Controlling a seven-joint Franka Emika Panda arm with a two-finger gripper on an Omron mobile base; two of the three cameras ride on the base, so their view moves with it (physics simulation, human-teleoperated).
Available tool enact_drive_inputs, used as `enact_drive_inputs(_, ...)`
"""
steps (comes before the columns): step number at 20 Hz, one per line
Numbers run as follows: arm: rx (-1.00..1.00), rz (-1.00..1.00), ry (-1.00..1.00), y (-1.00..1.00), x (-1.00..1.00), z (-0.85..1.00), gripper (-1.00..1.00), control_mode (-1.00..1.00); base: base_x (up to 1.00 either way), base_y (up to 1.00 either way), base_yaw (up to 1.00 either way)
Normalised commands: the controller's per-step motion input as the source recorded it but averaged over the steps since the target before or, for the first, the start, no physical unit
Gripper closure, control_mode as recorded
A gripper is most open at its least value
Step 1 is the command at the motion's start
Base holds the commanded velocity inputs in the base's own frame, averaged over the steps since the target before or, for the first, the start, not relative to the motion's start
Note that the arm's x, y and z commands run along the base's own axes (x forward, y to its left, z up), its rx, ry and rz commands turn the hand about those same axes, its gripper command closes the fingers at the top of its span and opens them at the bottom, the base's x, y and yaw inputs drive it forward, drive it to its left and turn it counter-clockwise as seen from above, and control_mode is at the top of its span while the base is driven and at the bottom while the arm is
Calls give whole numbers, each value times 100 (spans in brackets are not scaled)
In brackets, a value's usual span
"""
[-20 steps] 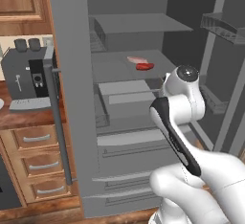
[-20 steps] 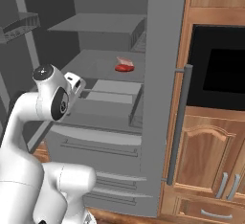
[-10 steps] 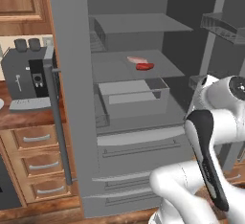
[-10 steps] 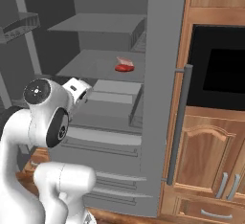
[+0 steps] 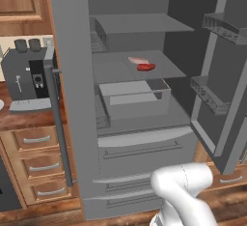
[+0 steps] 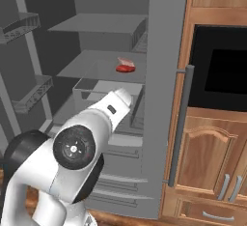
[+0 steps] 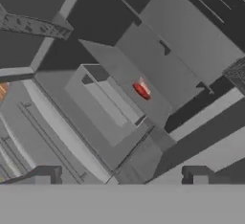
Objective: Place the steak on the counter behind the older steak on the same shelf of the fridge to maintain FIFO order. Close the fridge door when finished.
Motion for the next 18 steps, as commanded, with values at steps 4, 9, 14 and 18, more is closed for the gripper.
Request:
enact_drive_inputs(4, 19, -1, -34, -97, -22, 3, -100, -100, 0, 0, 0)
enact_drive_inputs(9, 23, 0, -22, -100, 37, -1, -100, -100, 0, 0, 0)
enact_drive_inputs(14, 20, 7, -14, -93, 57, -18, -100, -100, 0, 0, 0)
enact_drive_inputs(18, 17, 19, -7, -68, 69, -32, -100, -100, 0, 0, 0)
